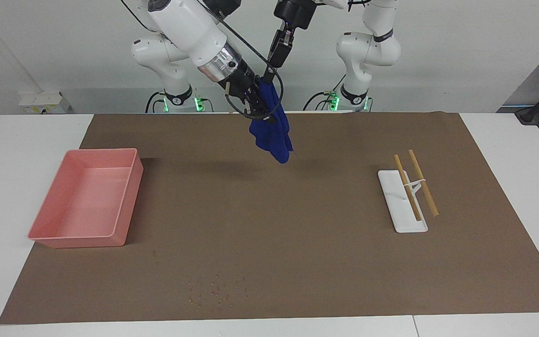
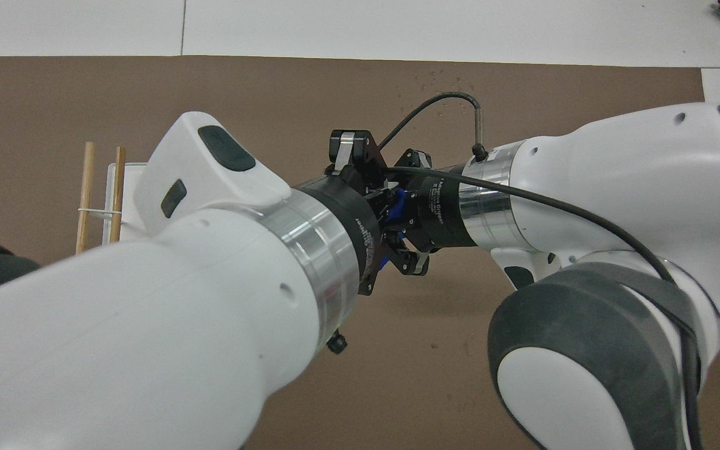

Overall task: Wipe water with towel using both arms
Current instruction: 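Grasp the towel with the right gripper while the left gripper releases it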

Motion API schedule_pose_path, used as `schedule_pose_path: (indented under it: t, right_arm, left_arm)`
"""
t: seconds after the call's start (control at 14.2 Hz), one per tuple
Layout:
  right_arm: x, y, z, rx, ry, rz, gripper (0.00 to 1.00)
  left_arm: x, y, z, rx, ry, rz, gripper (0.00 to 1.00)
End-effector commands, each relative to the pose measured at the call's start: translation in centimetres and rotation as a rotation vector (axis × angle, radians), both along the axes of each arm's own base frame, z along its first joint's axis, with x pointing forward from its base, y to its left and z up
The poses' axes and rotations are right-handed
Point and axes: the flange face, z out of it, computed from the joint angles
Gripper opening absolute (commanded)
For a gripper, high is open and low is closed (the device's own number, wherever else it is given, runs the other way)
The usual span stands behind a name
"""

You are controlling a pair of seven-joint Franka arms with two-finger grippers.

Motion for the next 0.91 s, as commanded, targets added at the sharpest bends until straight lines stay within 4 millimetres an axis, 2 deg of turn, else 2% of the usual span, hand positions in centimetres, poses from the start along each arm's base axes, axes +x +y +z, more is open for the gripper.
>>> schedule_pose_path:
  t: [0.0,0.07,0.14,0.42,0.49,0.7,0.84]
  right_arm:
    - [-0.1,-0.5,0.6,-0.02,-0.052,0.018,0.0]
    - [-0.1,-0.5,0.6,-0.025,-0.054,0.019,0.0]
    - [-0.1,-0.6,0.7,-0.033,-0.061,0.019,0.0]
    - [0.8,-1.5,0.9,-0.109,-0.143,0.028,0.0]
    - [1.3,-2.0,0.7,-0.125,-0.152,0.025,0.0]
    - [4.2,-5.9,-1.1,-0.161,-0.237,0.059,0.0]
    - [6.8,-7.5,-2.7,-0.182,-0.344,0.082,0.0]
  left_arm:
    - [0.0,0.3,-0.1,-0.003,0.005,0.006,0.82]
    - [-0.2,0.4,0.0,0.003,0.008,0.007,1.0]
    - [-0.1,0.5,-0.5,0.017,0.009,0.005,1.0]
    - [2.3,4.9,-2.2,0.147,0.018,-0.051,1.0]
    - [3.5,6.9,-2.7,0.18,0.027,-0.06,1.0]
    - [6.2,12.5,-3.7,0.283,0.051,-0.128,1.0]
    - [6.4,16.1,-5.2,0.397,0.068,-0.278,1.0]
